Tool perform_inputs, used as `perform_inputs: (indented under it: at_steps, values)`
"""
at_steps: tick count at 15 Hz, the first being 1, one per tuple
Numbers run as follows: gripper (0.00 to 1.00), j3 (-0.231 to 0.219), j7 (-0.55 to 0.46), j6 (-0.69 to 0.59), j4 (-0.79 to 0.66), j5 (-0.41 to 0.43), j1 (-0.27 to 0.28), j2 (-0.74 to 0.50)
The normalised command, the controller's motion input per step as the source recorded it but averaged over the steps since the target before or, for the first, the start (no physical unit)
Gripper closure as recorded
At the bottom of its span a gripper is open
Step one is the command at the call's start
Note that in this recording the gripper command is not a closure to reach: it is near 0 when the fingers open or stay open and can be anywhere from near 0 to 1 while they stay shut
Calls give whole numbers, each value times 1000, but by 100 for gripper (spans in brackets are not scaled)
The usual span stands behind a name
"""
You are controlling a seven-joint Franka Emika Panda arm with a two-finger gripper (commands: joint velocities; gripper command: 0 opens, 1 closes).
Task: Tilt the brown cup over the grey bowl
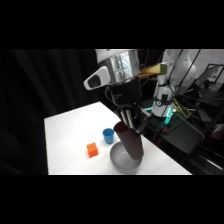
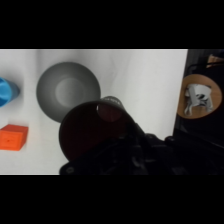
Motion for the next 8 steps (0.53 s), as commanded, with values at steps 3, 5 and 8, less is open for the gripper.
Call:
perform_inputs:
  at_steps: [3, 5, 8]
  values:
    - [13, -45, -604, -445, 291, 637, -242, 235]
    - [13, -56, -486, -498, 329, 573, -238, 307]
    - [12, -47, -371, -518, 329, 558, -202, 260]
